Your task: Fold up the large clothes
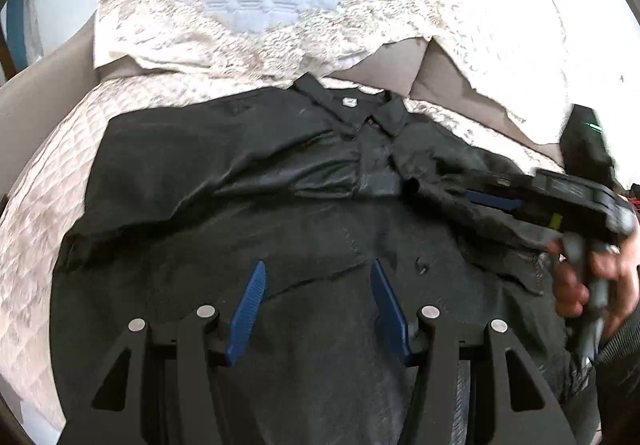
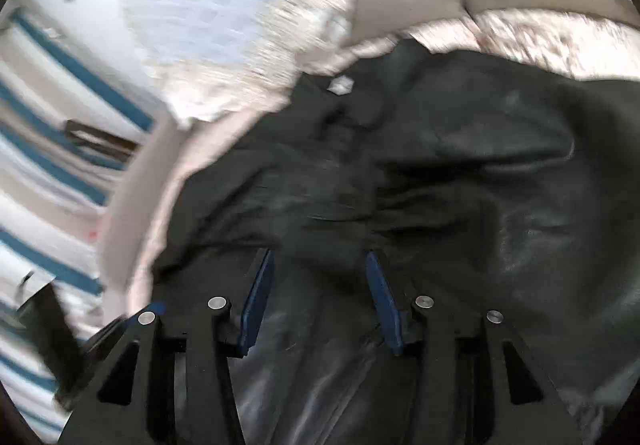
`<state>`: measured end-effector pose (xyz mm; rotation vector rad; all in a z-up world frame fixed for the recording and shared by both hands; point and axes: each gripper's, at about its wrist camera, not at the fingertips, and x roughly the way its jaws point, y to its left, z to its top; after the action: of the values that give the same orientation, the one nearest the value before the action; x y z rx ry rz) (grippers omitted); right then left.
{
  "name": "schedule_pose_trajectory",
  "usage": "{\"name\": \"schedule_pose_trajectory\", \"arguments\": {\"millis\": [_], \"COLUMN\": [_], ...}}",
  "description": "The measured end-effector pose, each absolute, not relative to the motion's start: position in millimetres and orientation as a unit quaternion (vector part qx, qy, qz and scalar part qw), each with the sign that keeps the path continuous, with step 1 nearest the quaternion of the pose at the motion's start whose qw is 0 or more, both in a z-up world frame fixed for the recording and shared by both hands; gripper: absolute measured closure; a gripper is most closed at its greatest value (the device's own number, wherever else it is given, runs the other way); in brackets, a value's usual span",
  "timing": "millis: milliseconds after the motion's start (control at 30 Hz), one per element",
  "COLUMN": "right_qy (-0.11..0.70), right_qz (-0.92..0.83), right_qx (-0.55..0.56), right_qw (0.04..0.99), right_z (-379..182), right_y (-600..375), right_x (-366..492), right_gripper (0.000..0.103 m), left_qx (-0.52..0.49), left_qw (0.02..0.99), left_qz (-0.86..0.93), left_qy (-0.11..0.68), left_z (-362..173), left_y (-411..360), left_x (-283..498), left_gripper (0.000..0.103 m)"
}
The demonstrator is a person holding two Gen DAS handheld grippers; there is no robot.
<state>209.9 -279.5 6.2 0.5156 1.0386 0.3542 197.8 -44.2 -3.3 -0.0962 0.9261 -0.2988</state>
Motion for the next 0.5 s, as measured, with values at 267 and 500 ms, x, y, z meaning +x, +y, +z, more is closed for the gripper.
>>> {"name": "schedule_pose_trajectory", "arguments": {"millis": [267, 500], "right_qy": [0.442, 0.451], "right_qz": [0.076, 0.008], "right_qx": [0.212, 0.242], "right_qw": [0.868, 0.859], "right_z": [44, 24], "right_y": [-334, -381], "right_x": [154, 121], "right_gripper": [0.054, 0.054], "left_qx": [-0.047, -0.056], "left_qw": [0.861, 0.815], "left_qz": [-0.226, -0.220], "left_qy": [0.453, 0.533], "left_z": [3, -49], "left_y": [-117, -168], "left_x": [256, 321], "left_gripper": [0.041, 0.065]}}
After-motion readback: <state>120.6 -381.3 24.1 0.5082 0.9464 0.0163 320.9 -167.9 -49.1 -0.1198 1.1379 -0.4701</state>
